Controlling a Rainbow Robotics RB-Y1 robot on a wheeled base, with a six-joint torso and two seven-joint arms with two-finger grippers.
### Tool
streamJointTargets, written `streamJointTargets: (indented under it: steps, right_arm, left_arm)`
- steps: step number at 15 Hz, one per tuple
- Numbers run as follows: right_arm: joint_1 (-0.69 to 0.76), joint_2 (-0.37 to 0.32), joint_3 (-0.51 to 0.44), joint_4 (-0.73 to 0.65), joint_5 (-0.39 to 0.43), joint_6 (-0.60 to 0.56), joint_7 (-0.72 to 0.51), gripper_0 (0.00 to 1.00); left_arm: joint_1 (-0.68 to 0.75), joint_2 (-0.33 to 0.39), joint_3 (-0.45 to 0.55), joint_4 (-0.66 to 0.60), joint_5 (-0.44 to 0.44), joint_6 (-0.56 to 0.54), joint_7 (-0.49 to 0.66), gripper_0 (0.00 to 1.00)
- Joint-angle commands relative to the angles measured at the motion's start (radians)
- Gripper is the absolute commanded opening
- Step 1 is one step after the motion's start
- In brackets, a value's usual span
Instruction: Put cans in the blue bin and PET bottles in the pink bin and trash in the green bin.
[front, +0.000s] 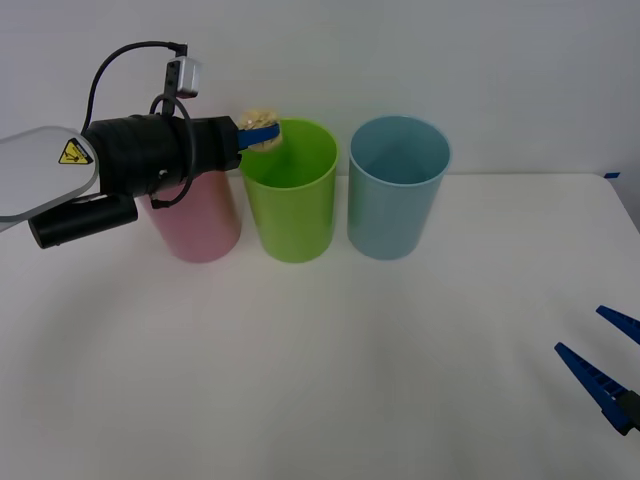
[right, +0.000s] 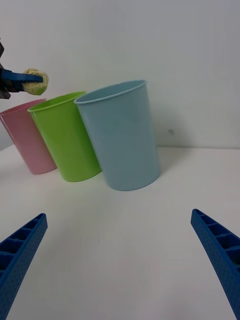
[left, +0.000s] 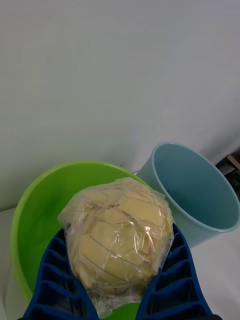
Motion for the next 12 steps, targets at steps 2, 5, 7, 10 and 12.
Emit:
streamJointTargets:
  steps: [2, 5, 7, 10, 12]
  right_arm:
    - [0.000, 0.000, 0.000, 0.000, 0.000, 0.000, 0.000, 1.00]
    - [0.000, 0.000, 0.000, 0.000, 0.000, 0.000, 0.000, 1.00]
    - [0.000, 0.000, 0.000, 0.000, 0.000, 0.000, 0.000, 1.00]
    - [0.000, 0.000, 0.000, 0.000, 0.000, 0.000, 0.000, 1.00]
    - [0.000, 0.000, 0.000, 0.000, 0.000, 0.000, 0.000, 1.00]
  left_arm:
    - [-0.019, -0.028, 0.000, 0.050, -0.005, -0.034, -0.002, 0.00]
    - [-0.019, -0.034, 0.000, 0.056, -0.005, -0.035, -0.002, 0.00]
    - [-0.020, -0.034, -0.005, 0.058, -0.006, -0.034, -0.003, 0.00]
    - [-0.020, -0.033, -0.008, 0.058, -0.008, -0.035, -0.003, 0.00]
    - [-0.020, -0.034, -0.006, 0.058, -0.008, -0.035, -0.008, 0.00]
